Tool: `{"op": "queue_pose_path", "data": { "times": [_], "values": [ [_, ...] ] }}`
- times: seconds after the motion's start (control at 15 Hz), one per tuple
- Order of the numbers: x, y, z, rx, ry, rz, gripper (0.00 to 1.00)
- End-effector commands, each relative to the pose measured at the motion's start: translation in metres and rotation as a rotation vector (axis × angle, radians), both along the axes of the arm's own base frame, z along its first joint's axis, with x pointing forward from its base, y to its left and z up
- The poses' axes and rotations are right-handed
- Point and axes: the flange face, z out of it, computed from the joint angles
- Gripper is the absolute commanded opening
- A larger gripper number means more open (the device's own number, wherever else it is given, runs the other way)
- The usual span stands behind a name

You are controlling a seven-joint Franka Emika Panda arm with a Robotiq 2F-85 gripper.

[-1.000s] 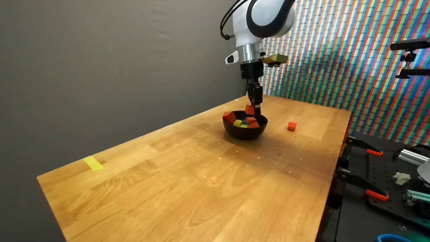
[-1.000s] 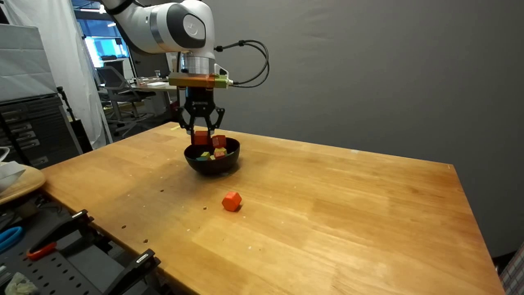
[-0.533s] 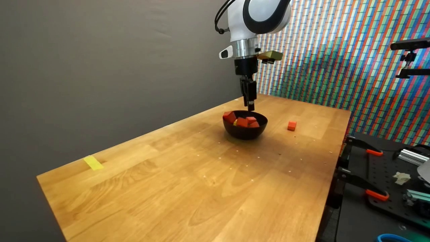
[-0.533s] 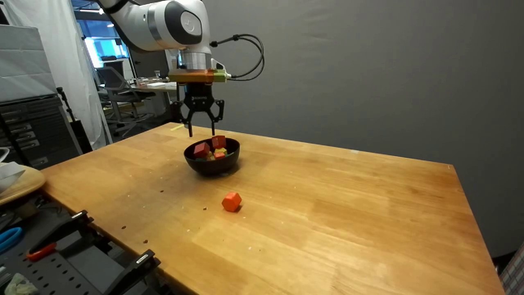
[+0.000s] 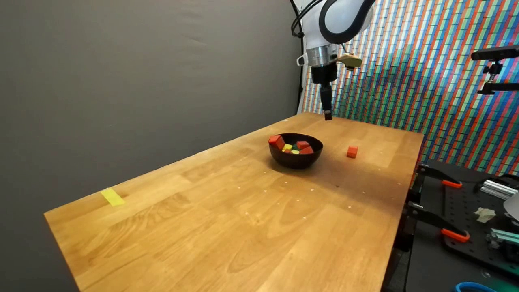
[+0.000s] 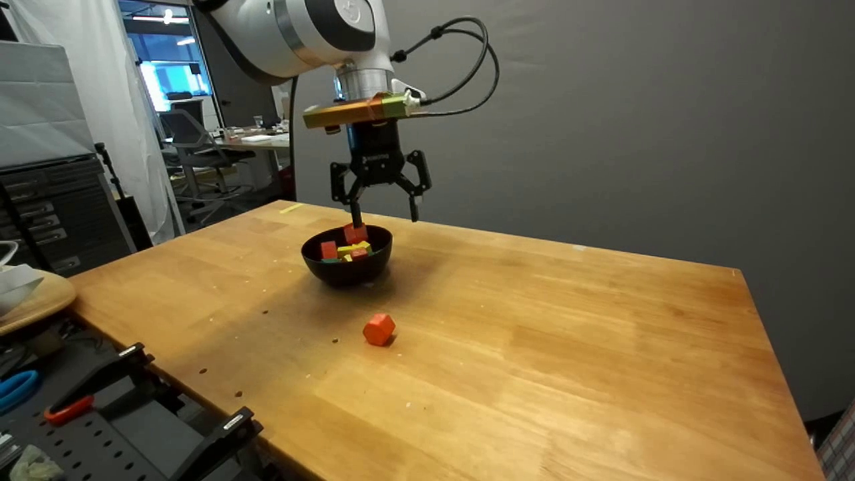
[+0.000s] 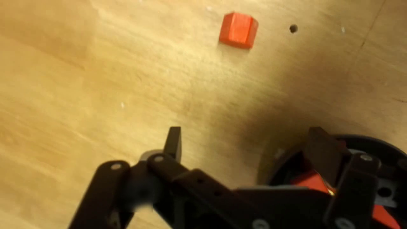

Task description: Put the blocks in the bowl

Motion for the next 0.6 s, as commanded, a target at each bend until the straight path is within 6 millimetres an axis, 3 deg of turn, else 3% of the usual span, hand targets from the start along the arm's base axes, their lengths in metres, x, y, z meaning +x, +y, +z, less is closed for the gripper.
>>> {"op": "queue_pose_path", "data": {
  "times": [0.0, 0.13, 0.53],
  "values": [
    [-0.010, -0.017, -0.003, -0.006, 0.016, -0.049, 0.99],
    [-0.024, -0.036, -0.011, -0.010, 0.038, -0.101, 1.00],
    [-0.029, -0.051, -0.043, -0.060, -0.107, -0.357, 1.00]
  ]
}}
